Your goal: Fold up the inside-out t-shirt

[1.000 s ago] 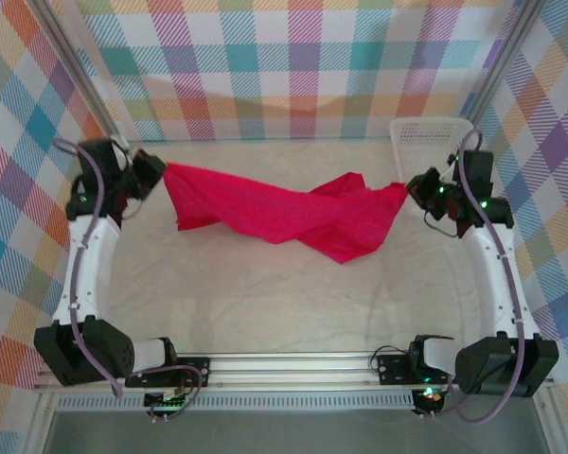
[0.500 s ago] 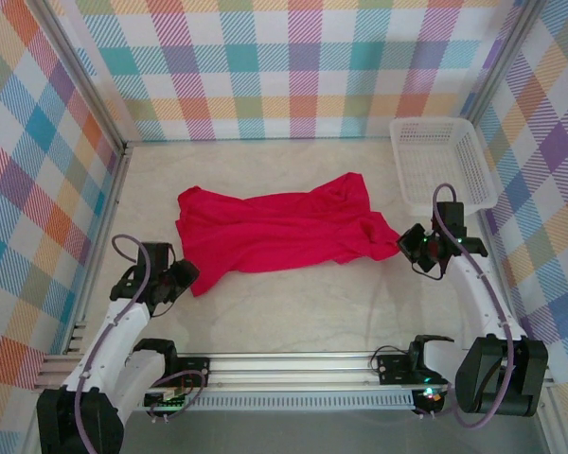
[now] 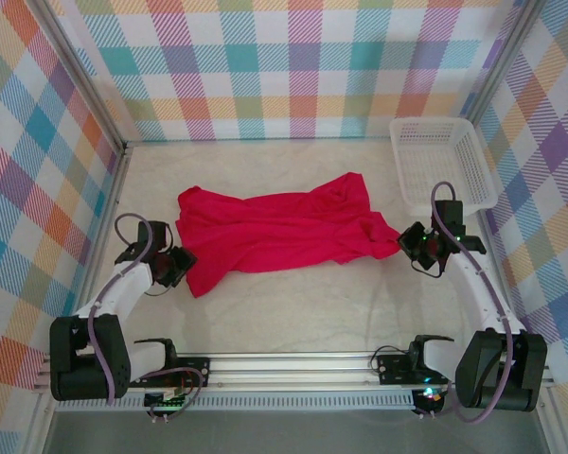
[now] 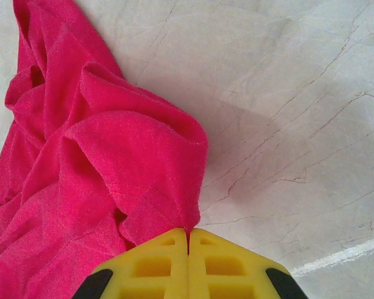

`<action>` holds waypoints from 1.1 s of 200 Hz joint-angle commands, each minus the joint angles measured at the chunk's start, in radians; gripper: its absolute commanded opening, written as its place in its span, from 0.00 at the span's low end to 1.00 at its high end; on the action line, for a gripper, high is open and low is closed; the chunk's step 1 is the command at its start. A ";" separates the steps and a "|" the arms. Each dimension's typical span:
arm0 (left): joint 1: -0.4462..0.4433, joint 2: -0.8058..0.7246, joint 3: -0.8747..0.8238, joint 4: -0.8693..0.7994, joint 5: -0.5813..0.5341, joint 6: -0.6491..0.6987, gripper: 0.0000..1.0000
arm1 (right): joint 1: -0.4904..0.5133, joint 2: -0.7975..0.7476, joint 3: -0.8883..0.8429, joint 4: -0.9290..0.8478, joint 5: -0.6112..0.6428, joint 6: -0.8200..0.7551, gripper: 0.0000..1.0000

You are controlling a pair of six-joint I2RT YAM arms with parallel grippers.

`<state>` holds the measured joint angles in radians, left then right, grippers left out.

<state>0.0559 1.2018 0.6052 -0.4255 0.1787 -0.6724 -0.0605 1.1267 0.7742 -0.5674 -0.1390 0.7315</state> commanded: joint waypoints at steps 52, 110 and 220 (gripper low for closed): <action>0.019 0.070 0.042 0.098 -0.029 0.019 0.41 | -0.009 -0.010 0.036 -0.003 -0.013 -0.017 0.00; 0.017 0.117 0.045 0.123 -0.029 0.020 0.37 | -0.011 -0.011 0.051 -0.011 -0.011 -0.015 0.00; 0.021 0.164 0.063 0.136 -0.045 0.025 0.19 | -0.015 -0.011 0.065 -0.017 -0.013 -0.017 0.00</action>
<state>0.0578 1.3663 0.6407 -0.3031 0.1444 -0.6582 -0.0662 1.1267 0.8051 -0.5694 -0.1425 0.7242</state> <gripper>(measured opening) 0.226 0.063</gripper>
